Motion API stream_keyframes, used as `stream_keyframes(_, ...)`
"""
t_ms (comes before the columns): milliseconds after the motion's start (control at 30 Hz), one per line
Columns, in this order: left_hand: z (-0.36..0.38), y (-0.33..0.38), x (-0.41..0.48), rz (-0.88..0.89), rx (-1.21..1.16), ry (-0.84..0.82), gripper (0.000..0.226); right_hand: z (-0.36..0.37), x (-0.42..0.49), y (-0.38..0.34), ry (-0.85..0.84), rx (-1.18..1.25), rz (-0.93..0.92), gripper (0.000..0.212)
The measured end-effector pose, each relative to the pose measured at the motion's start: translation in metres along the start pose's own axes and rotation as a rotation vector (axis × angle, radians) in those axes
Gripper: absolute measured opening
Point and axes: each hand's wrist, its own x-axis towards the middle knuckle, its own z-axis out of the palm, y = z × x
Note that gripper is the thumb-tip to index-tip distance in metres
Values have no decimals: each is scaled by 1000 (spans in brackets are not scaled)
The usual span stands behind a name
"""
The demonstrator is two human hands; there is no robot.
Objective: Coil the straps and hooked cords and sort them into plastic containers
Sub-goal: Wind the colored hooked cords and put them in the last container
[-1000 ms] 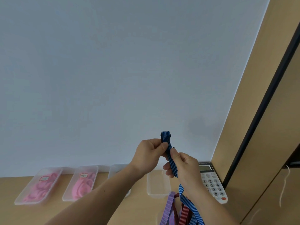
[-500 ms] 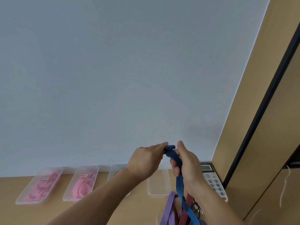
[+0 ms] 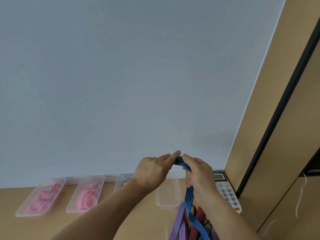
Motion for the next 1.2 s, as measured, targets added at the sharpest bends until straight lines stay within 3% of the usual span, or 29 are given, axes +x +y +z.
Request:
stream_keyframes(100,3,2,0,-23,-79,18,58,-1,0,2,-40,-10,-63,36)
stream_keyframes(167,0,8,4,-153,-204,-22,48,-1,0,1,-49,-51,-114,40)
stream_keyframes(267,-3,20,10,-590,-840,-194,30,-4,2,-2,-15,-59,-176,38)
stream_keyframes(300,-4,22,14,-673,-933,-192,24,-5,3,-2,-4,-71,-189,38)
stream_keyframes(367,-9,21,18,-617,-829,-114,21,-5,1,0,-17,-58,-157,38)
stream_keyframes(433,-11,17,18,-346,-547,-91,24,-3,-1,3,-86,100,-32,39)
stream_keyframes(500,-11,13,19,-202,-372,-124,29,-2,-2,2,-156,265,61,42)
stream_keyframes(600,-7,12,18,-170,-256,-143,28,-2,-1,-1,-156,251,52,51)
stream_keyframes(867,3,11,16,-151,-166,-73,25,-1,1,4,-94,86,-101,43)
stream_keyframes(933,7,10,16,-370,-455,-94,28,-1,1,4,-100,74,-132,41)
stream_keyframes(1033,4,8,23,-829,-1225,-205,29,-1,2,1,-118,51,-189,39)
stream_keyframes(1100,-1,4,26,-942,-1526,-306,31,-3,3,1,-146,18,-228,37)
stream_keyframes(1200,-2,1,26,-927,-1645,-321,34,-3,3,4,-202,-29,-238,31)
